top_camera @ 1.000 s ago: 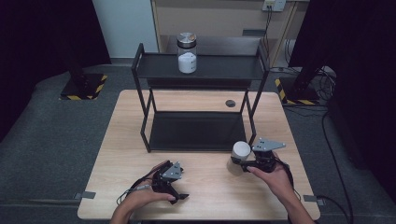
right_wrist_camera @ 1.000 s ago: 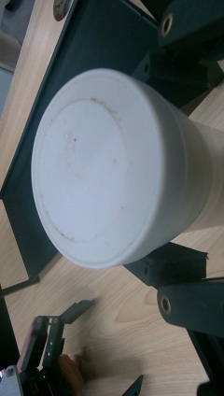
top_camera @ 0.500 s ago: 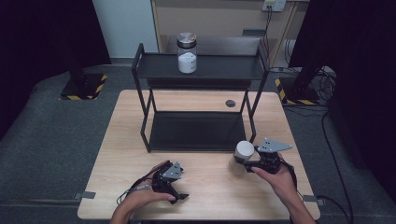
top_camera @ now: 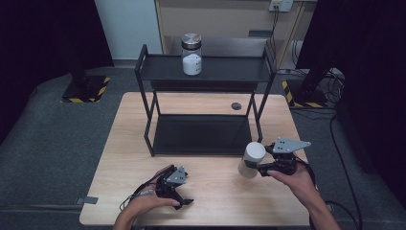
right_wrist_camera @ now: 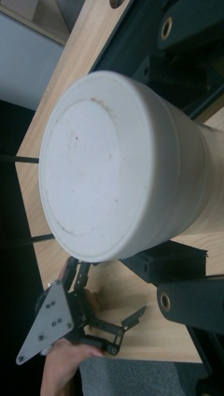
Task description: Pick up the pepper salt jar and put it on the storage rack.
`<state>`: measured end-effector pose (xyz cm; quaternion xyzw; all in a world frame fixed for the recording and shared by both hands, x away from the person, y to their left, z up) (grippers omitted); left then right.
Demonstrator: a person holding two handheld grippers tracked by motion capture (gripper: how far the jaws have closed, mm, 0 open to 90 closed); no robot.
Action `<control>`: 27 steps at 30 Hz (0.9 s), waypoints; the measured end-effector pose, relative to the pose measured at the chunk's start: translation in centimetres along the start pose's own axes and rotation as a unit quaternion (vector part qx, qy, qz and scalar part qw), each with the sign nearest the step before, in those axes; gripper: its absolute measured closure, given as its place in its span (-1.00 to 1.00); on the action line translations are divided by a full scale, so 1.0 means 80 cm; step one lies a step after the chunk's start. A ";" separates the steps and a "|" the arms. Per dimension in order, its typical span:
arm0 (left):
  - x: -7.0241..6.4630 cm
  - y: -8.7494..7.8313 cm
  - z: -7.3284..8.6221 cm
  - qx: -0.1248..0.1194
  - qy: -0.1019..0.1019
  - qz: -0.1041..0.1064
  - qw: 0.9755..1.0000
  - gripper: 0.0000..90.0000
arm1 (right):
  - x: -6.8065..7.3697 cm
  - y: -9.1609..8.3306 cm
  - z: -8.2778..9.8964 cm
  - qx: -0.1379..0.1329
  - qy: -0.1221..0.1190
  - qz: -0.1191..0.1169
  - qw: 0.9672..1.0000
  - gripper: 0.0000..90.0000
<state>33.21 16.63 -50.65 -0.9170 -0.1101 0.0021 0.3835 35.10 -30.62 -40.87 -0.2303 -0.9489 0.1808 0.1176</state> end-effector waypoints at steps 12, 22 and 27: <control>-0.001 0.000 0.000 0.000 -0.001 -0.001 1.000 -1.00 | -0.002 -0.024 -0.046 -0.007 -0.010 -0.025 1.000 -0.20; -0.001 0.000 0.000 0.001 -0.001 -0.002 1.000 -1.00 | -0.004 -0.041 -0.093 -0.009 -0.021 -0.045 0.999 -0.20; -0.001 0.000 0.000 0.000 -0.002 -0.001 1.000 -1.00 | -0.005 -0.045 -0.114 -0.009 -0.021 -0.060 0.998 -0.20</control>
Point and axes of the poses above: each handheld gripper's, and its own axes: y roughly forward along the jaws, z roughly out of its underside, x roughly to its left, the point moved 8 cm from there along y, roughly forward along the jaws, and after that the axes turned 7 degrees about y, right-handed, at the moved point
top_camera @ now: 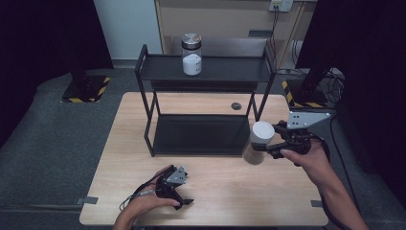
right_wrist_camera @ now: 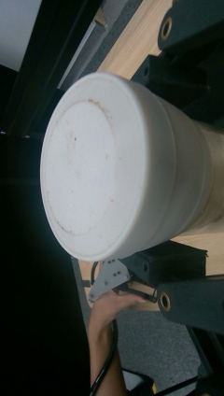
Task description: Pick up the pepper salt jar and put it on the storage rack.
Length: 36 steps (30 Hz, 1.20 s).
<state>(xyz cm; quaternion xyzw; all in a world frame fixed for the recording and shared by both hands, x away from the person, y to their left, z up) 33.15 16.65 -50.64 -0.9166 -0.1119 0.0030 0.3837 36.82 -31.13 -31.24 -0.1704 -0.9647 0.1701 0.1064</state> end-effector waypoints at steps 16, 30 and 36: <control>0.000 0.000 0.000 0.000 0.000 0.000 1.000 -1.00 | 0.007 -0.010 -0.063 -0.016 -0.005 -0.007 1.000 -0.20; 0.001 0.000 0.000 0.000 0.001 0.002 1.000 -1.00 | 0.016 -0.026 -0.116 -0.016 -0.007 0.003 1.000 -0.20; 0.001 0.000 0.000 -0.001 0.001 0.002 1.000 -1.00 | 0.014 -0.034 -0.145 -0.033 -0.006 0.009 0.999 -0.20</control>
Point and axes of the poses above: each handheld gripper's, and its own axes: y roughly forward along the jaws, z roughly out of its underside, x roughly to its left, the point moved 8 cm from there along y, roughly forward along the jaws, and after that the axes turned 7 degrees about y, right-handed, at the moved point
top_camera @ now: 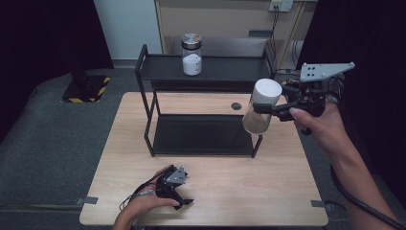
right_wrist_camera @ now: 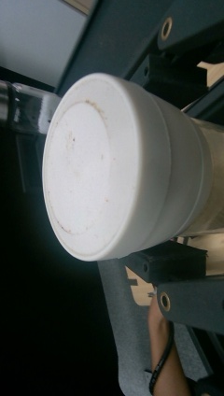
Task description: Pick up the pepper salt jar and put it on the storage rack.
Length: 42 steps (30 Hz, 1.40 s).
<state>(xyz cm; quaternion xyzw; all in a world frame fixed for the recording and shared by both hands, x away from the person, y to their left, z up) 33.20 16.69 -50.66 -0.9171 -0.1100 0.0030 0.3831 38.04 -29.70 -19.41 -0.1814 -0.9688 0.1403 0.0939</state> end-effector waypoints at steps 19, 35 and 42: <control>0.000 0.000 0.000 0.000 0.001 0.001 1.000 -1.00 | -0.020 0.008 -0.048 -0.016 0.006 0.020 1.000 -0.20; 0.000 0.000 0.000 0.000 0.002 0.001 1.000 -1.00 | -0.042 0.027 -0.066 -0.024 0.017 0.025 0.999 -0.20; 0.000 0.000 0.000 0.000 0.002 0.001 1.000 -1.00 | -0.057 0.040 -0.068 -0.031 0.023 0.020 0.999 -0.20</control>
Point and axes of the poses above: each handheld gripper's, and its own axes: y roughly forward along the jaws, z roughly out of its underside, x roughly to its left, the point moved 8 cm from there along y, roughly forward along the jaws, and after that the axes turned 7 degrees about y, right-handed, at the moved point
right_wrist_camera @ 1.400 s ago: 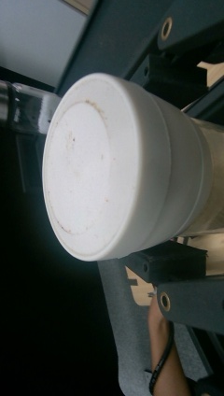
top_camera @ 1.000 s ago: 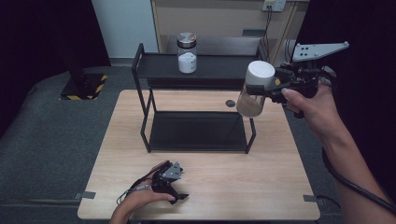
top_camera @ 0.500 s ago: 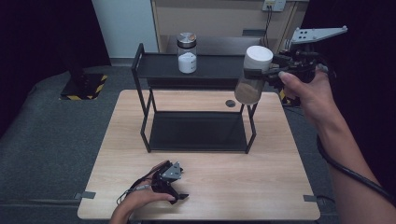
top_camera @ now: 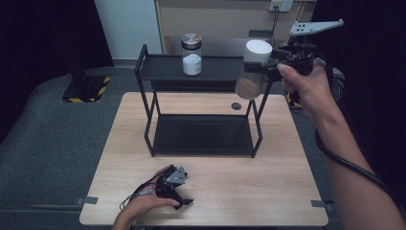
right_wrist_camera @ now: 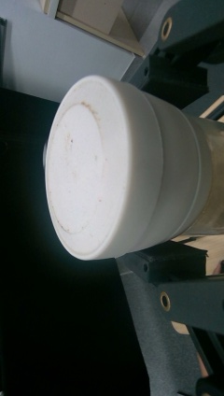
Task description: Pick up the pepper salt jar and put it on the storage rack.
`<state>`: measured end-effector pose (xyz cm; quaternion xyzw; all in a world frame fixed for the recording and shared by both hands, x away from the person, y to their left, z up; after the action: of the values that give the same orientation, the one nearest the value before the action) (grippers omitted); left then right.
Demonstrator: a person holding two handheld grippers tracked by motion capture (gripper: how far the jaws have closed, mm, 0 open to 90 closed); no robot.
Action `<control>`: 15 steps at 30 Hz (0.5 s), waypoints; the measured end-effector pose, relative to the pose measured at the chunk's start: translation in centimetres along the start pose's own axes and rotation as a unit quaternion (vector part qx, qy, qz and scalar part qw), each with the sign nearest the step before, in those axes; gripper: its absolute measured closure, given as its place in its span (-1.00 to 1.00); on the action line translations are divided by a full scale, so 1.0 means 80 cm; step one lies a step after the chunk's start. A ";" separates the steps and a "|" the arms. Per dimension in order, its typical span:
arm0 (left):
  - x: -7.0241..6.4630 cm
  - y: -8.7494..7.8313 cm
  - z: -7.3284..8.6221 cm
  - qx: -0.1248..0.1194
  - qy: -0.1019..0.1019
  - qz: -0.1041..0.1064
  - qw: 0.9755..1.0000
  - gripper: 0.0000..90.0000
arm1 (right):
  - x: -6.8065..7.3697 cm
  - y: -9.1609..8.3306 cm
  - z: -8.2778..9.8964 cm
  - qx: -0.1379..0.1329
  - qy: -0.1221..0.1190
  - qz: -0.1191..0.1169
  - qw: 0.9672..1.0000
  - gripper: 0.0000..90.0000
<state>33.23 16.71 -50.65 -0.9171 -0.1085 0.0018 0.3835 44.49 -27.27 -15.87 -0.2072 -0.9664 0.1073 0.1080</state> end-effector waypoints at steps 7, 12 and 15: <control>0.000 0.000 0.000 0.001 0.001 0.000 1.000 -1.00 | -0.012 0.013 -0.008 -0.014 0.005 -0.006 1.000 -0.20; 0.000 0.000 0.000 0.000 0.000 0.000 1.000 -1.00 | -0.020 0.024 -0.012 -0.018 0.007 -0.003 1.000 -0.20; 0.000 0.000 0.000 0.000 0.000 0.000 1.000 -1.00 | -0.024 0.032 -0.017 -0.019 0.007 -0.001 1.000 -0.20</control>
<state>33.23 16.71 -50.65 -0.9172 -0.1084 0.0015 0.3834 47.54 -25.59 -15.54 -0.2091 -0.9677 0.0876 0.1105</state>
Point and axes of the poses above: each handheld gripper's, and its own axes: y roughly forward along the jaws, z roughly out of its underside, x roughly to its left, the point moved 8 cm from there along y, roughly forward along the jaws, and after that the axes turned 7 degrees about y, right-handed, at the moved point
